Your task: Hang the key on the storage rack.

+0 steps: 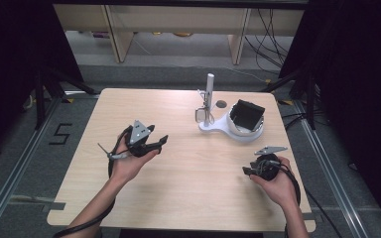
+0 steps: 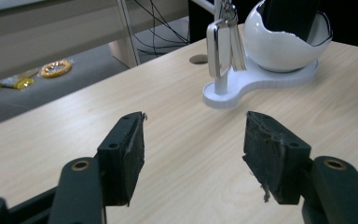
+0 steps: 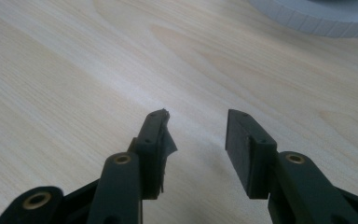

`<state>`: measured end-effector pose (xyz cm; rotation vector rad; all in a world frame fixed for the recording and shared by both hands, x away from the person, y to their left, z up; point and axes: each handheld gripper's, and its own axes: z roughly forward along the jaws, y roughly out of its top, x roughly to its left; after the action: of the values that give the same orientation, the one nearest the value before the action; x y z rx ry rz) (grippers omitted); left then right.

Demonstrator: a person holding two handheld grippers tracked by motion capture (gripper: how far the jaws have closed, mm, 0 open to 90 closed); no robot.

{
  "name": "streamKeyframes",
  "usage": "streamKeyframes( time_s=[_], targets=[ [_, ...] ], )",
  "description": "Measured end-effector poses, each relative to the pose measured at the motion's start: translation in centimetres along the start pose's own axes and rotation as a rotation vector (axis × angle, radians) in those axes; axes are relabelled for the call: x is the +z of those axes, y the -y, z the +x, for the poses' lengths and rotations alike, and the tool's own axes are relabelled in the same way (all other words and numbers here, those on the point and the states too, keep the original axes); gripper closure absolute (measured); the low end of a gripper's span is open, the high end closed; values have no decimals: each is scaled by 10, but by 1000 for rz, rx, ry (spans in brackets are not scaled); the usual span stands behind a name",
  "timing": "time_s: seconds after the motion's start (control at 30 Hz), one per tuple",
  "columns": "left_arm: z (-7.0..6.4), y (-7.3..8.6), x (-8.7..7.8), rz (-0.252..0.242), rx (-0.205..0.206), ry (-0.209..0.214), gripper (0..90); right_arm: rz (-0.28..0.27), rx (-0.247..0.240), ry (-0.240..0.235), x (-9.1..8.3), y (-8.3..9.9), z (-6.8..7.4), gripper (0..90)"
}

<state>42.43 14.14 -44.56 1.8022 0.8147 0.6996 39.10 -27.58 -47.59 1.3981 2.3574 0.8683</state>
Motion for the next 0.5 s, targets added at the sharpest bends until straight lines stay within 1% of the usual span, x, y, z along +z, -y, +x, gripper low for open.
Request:
streamKeyframes(
  time_s=[0.07, 0.1, 0.13, 0.17, 0.2, 0.23, 0.27, 0.3, 0.37, 0.4, 0.43, 0.47, 0.5],
  targets=[
    [0, 9, -6, 4, 0, -6, 377, 1, 1, -2, 0, 0, 0, 595],
    [-1, 14, -9, -1, -9, -2, 377, -5, -18, 4, 1, 1, -1, 596],
    [0, 20, -13, 2, -4, -8, 377, -4, -15, 3, 1, 1, -1, 595],
    [0, 24, -15, 3, -6, -10, 378, 16, -3, -4, 0, 0, -1, 596],
    [0, 29, -16, -5, -14, -8, 377, 17, -4, -4, 0, 0, -1, 595],
    [0, 33, -20, 4, -15, -21, 378, 16, -5, -4, 0, 0, -1, 595],
    [-1, 37, -21, 2, -18, -23, 378, 16, -4, -4, 0, 0, -1, 595],
    [-1, 45, -23, -8, -32, -17, 379, 17, -1, -2, 0, 0, -1, 595],
    [-2, 53, -25, 0, -41, -28, 380, 26, -1, -5, 0, 0, 0, 594],
    [-2, 58, -24, -9, -45, -27, 380, 31, 3, -5, 0, 0, 0, 594],
    [-2, 62, -25, -7, -46, -31, 380, 25, 1, -9, 1, 0, 0, 594],
    [-2, 65, -26, -5, -66, -34, 379, 26, 2, -10, 2, 0, 0, 593],
    [-2, 69, -26, -7, -71, -36, 379, -1, -10, 0, 5, 1, 0, 593]
  ],
)
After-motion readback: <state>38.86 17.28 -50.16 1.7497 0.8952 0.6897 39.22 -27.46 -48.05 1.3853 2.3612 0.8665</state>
